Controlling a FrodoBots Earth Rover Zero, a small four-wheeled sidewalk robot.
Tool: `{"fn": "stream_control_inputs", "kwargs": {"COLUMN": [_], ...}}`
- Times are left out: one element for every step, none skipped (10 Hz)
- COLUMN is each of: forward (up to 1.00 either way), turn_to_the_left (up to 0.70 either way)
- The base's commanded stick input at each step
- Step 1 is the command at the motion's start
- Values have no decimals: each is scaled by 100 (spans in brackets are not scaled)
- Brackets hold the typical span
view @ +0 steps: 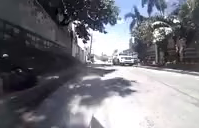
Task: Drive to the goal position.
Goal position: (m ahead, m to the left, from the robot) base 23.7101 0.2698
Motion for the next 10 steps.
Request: {"fn": "stream_control_inputs", "kwargs": {"forward": [100,100,100,100,100,100,100,100,100,100], "turn_to_the_left": [-5,-3,-3,-3,-3,-3,-3,-3,-3,-3]}}
